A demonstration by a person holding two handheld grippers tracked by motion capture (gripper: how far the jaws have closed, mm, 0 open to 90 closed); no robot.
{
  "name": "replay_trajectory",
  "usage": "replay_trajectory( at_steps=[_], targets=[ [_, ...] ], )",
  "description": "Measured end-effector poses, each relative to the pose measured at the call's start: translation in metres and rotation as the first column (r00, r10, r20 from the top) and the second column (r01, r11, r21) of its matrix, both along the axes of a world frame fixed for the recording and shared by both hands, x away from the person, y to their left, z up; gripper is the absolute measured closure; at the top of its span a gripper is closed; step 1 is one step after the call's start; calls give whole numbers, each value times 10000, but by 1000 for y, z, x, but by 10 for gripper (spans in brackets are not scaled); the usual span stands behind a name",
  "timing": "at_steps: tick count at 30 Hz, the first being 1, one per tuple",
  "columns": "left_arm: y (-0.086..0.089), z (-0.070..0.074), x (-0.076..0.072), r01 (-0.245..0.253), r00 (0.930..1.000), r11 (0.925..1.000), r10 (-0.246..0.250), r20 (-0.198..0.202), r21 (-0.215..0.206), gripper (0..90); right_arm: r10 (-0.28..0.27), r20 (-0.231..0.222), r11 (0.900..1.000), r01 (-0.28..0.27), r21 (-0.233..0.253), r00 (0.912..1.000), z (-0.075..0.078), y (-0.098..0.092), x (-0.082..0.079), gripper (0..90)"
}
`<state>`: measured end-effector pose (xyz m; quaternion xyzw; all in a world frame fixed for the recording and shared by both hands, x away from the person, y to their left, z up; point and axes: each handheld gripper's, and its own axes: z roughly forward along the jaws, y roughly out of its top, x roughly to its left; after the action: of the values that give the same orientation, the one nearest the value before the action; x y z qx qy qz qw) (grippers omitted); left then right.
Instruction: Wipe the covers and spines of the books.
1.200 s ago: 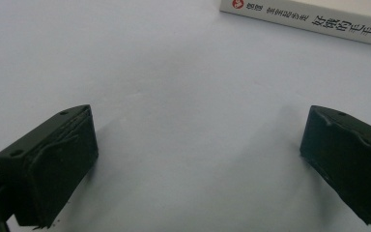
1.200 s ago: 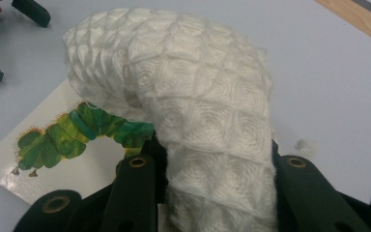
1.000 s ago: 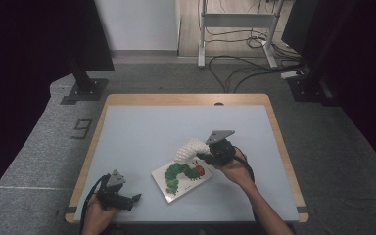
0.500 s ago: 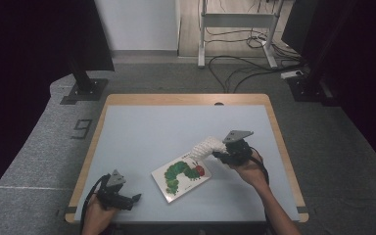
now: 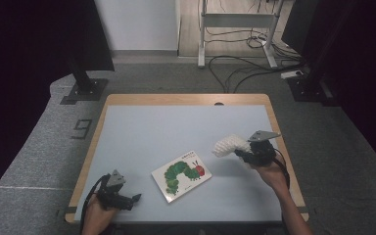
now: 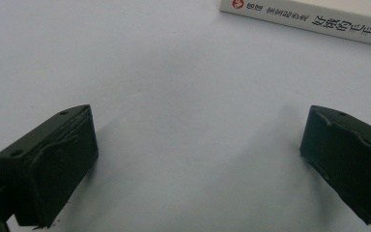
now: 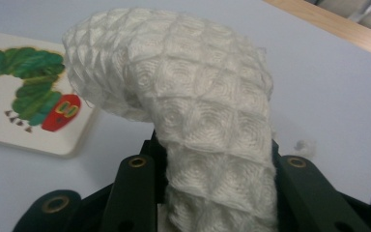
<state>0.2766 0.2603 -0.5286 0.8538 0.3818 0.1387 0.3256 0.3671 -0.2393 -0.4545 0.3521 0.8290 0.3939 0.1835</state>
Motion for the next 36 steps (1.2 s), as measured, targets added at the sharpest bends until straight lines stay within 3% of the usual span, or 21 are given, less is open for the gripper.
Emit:
replay_trajectory(
  at_steps=[7, 18, 36],
  targets=[
    [0, 0, 0, 1, 10000, 10000, -1, -1, 0, 0, -770, 36, 9969, 770, -132, 9970, -4, -30, -4, 637],
    [0, 0, 0, 2, 10000, 10000, -2, -2, -1, 0, -1808, 81, 9833, 1809, -196, 9835, -12, -70, -10, 634],
    [0, 0, 0, 1, 10000, 10000, -1, 0, -5, 0, -2141, -148, 9746, 2125, -710, 9767, -50, -72, -5, 614]
  ],
)
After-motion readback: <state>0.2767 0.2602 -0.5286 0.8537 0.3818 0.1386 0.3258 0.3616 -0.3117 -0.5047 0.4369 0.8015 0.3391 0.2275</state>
